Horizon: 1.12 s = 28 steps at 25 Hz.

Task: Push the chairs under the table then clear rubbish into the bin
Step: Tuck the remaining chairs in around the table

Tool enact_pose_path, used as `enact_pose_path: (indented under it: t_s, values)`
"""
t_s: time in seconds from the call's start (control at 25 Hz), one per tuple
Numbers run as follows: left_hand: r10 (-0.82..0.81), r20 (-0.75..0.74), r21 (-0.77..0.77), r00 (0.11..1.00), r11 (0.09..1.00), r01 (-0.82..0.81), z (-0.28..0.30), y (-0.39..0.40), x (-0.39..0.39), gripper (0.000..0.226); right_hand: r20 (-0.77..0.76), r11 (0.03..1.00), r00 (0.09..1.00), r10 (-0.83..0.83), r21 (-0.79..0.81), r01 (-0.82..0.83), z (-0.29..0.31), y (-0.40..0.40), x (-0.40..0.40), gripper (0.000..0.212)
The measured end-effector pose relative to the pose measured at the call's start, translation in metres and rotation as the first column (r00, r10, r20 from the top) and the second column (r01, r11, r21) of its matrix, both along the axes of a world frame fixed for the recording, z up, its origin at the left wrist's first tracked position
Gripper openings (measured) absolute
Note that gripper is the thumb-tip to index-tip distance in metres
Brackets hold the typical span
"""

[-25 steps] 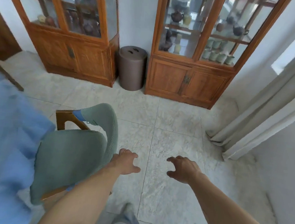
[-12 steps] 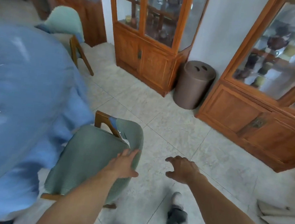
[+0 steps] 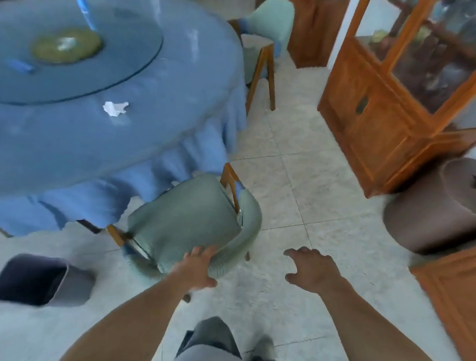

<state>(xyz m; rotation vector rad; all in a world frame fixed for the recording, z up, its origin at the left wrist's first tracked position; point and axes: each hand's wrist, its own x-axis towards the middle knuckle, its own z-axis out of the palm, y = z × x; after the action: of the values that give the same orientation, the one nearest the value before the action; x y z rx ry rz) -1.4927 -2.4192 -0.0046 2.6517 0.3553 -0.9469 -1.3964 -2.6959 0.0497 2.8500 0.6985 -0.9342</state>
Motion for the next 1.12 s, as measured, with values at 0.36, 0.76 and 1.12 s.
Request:
enact_pose_path:
  t_s: [0.36, 0.76, 1.12]
  values:
    - [0.311, 0.041, 0.119, 0.95, 0.942, -0.314, -0.021, 0.01, -0.047, 0.069, 0.097, 0.896, 0.897, 0.432, 0.07, -0.439, -0.03, 0.094, 0.039, 0.07]
    - [0.182, -0.036, 0.088, 0.983, 0.98, -0.179, -0.024, 0.041, -0.027, 0.055, -0.089, 0.566, 0.562, 0.822, 0.022, -0.824, -0.061, 0.165, 0.091, 0.047]
    - [0.352, 0.048, 0.114, 0.935, 0.928, -0.355, -0.025, 0.132, 0.035, 0.052, -0.05, 0.554, 0.552, 0.832, 0.034, -0.832, -0.055, 0.265, 0.157, 0.047]
